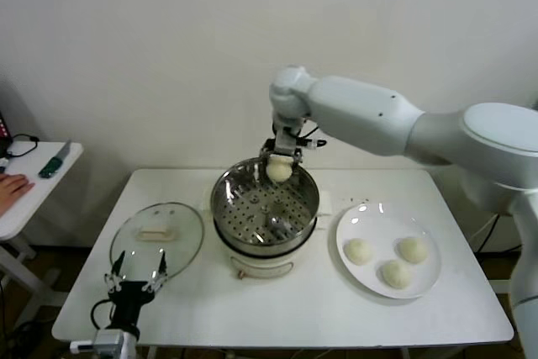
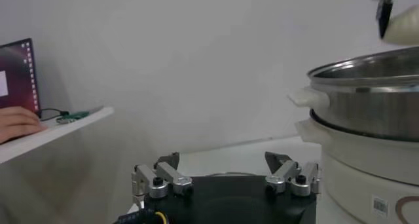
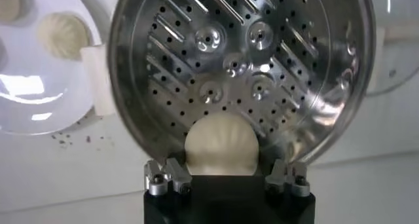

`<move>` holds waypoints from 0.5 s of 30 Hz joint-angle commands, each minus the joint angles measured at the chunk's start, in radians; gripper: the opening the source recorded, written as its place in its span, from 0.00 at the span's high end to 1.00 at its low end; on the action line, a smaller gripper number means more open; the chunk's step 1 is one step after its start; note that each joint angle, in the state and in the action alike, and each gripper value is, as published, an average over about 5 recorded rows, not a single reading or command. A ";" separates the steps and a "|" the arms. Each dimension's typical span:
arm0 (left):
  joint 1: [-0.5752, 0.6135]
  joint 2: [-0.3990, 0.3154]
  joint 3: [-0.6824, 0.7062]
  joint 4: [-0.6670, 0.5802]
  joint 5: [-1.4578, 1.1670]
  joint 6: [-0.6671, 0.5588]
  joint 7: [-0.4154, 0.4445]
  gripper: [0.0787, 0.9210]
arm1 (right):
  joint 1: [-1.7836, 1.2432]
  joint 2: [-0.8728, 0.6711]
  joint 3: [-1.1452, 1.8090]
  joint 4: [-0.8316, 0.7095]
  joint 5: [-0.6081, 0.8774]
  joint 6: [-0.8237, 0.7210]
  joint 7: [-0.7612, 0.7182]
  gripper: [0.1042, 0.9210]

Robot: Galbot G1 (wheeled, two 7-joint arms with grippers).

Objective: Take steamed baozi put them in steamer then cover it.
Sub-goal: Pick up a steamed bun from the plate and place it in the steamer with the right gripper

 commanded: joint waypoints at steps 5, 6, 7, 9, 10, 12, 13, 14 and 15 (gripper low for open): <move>0.000 -0.001 -0.005 0.000 -0.001 0.002 -0.002 0.12 | -0.121 0.109 0.049 -0.105 -0.162 0.058 0.009 0.26; 0.000 -0.002 -0.005 0.000 -0.001 0.002 -0.002 0.12 | -0.125 0.111 0.048 -0.111 -0.164 0.059 0.009 0.25; 0.001 -0.002 -0.005 0.000 -0.001 0.002 -0.002 0.12 | -0.129 0.112 0.048 -0.115 -0.166 0.060 0.010 0.25; 0.002 -0.003 -0.006 0.000 -0.001 0.001 -0.002 0.12 | -0.136 0.114 0.046 -0.121 -0.170 0.060 0.012 0.25; 0.002 -0.004 -0.005 0.001 -0.001 0.001 -0.003 0.12 | -0.140 0.116 0.047 -0.126 -0.176 0.060 0.014 0.25; 0.002 -0.007 -0.004 0.001 -0.001 0.001 -0.003 0.12 | -0.151 0.122 0.058 -0.138 -0.197 0.063 0.018 0.24; 0.003 -0.008 -0.003 0.002 -0.001 0.001 -0.003 0.12 | -0.157 0.126 0.066 -0.148 -0.211 0.066 0.021 0.24; 0.003 -0.009 -0.002 0.002 0.000 0.001 -0.004 0.12 | -0.161 0.130 0.074 -0.157 -0.222 0.069 0.024 0.23; 0.003 -0.010 -0.001 0.002 0.000 0.001 -0.004 0.12 | -0.165 0.134 0.081 -0.166 -0.230 0.071 0.027 0.21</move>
